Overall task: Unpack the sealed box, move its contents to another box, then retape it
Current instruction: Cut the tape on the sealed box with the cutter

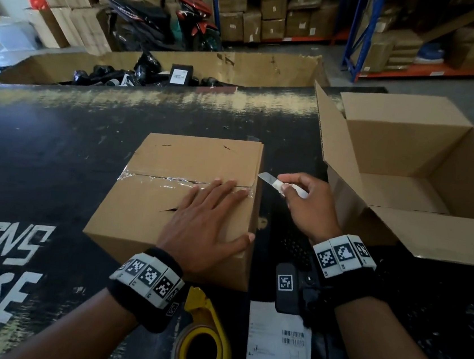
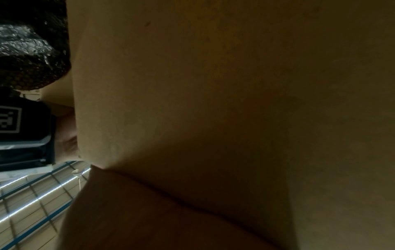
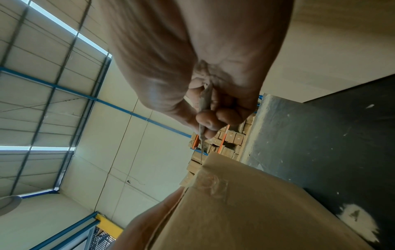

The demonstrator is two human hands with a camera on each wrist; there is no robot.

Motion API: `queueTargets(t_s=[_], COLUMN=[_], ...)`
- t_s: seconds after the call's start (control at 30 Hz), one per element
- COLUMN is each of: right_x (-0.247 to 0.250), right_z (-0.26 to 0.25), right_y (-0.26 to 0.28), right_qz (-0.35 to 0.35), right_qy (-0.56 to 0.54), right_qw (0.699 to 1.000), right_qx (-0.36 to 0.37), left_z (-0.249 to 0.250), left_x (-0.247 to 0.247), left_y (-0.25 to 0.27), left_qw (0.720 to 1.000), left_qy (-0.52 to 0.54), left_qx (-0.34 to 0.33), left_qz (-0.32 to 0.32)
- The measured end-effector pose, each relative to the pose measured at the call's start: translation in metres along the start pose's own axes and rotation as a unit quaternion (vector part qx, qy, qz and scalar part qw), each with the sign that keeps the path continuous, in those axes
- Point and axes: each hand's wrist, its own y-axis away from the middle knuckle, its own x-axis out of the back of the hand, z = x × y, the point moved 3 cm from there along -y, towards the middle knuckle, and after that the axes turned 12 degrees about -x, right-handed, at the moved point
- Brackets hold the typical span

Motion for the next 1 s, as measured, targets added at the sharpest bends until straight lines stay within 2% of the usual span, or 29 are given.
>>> queueTargets(t_s=[0.33, 0.7, 1.0], right_x=[-0.011, -0.017, -0.009], right_z=[-0.007, -0.009, -0.003], right_y=[-0.010, -0.013, -0.007], right_qz=[0.000, -0.041, -0.025], right_qy=[0.022, 0.007, 0.004], right_qw=[1.000, 0.999, 1.000], right_qx=[0.001, 0.002, 0.009], left_z=[0.000, -0.001, -0.002], left_x=[0.000, 0.000, 0.000], left_y=[0.000, 0.000, 0.000], left_qw=[1.000, 1.000, 1.000], left_qy=[0.003, 0.008, 0.014], left_qx=[0.001, 0.005, 0.002], left_qz=[0.010, 0.022, 0.025])
